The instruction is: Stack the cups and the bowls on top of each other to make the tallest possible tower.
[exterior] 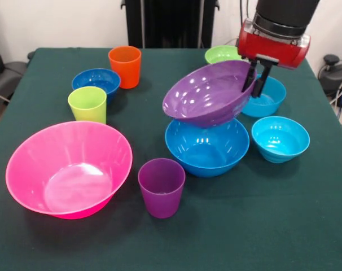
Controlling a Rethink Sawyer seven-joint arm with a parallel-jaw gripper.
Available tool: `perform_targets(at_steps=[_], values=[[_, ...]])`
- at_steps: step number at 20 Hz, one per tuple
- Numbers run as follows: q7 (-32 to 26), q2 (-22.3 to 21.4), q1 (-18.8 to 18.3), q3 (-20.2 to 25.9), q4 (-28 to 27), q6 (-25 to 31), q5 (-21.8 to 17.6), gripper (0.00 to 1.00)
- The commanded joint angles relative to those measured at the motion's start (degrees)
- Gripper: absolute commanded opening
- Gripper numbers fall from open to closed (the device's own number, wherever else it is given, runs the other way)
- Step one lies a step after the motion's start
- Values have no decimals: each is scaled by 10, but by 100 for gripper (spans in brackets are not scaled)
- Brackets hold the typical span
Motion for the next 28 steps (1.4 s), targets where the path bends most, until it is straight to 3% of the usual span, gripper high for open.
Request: perform_targets(at_steps=[1,11,14,19,23,28], values=[[-11,26,8,82,3,-43,-51,0],[39,55,38,59,12,-72,-58,0],[32,78,30,59,-18,-43,-52,0],[64,145,48,14,-100,-19,-45,0],[78,164,68,-24,-127,0,-45,0],[78,171,82,-47,-118,-6,-45,0]])
